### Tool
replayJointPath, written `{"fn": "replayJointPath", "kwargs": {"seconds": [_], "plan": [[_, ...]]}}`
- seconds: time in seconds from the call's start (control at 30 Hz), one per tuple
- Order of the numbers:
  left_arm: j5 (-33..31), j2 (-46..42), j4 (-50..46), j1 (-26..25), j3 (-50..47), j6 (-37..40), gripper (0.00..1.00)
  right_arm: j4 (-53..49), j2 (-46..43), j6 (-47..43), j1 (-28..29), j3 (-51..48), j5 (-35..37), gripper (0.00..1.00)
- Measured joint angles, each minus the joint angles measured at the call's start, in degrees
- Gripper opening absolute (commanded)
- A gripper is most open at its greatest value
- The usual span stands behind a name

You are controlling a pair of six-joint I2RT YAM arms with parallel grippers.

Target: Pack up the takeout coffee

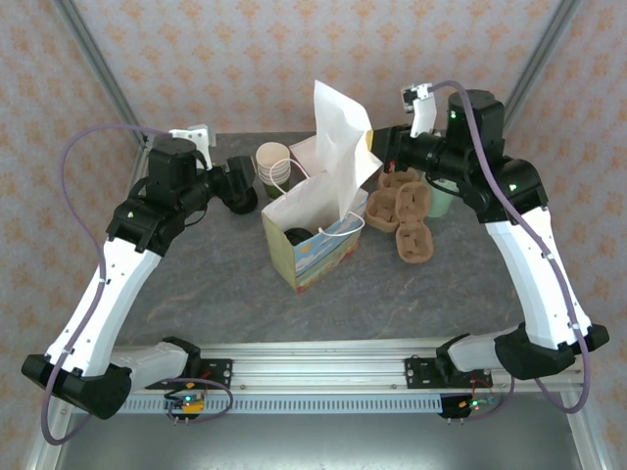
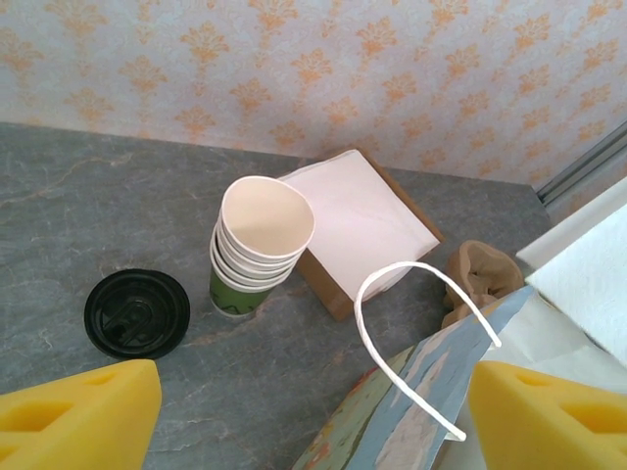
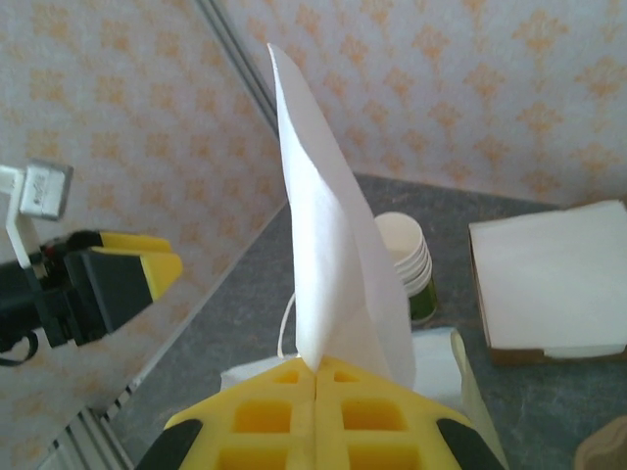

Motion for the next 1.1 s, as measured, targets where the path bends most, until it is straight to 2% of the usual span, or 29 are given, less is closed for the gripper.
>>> {"fn": "replayJointPath", "kwargs": {"seconds": [0.27, 0.47, 0.53, 0.73, 1.1], "plan": [[0.0, -0.3, 0.0, 0.0, -0.5, 0.0, 0.83, -0.2, 1.3, -10.0, -1.0, 1.9, -4.6, 0.0], [0.3, -0.4, 0.0, 0.0, -0.5, 0.7, 0.83, -1.2, 5.7, -18.1, -6.5, 7.6, -15.1, 0.0], [2.6, -0.4, 0.2, 0.0, -0.5, 1.6, 0.83, -3.1, 7.5, -21.1, -7.5, 9.2, -17.8, 0.0], [15.8, 2.2, 0.4, 0.0, 3.6, 7.5, 0.84, -8.0, 10.6, -29.7, -7.6, 10.5, -23.7, 0.0], [28.6, 13.4, -2.3, 0.0, 24.3, 21.4, 0.89, -12.8, 11.6, -38.2, -8.1, 12.5, -30.7, 0.0]]}}
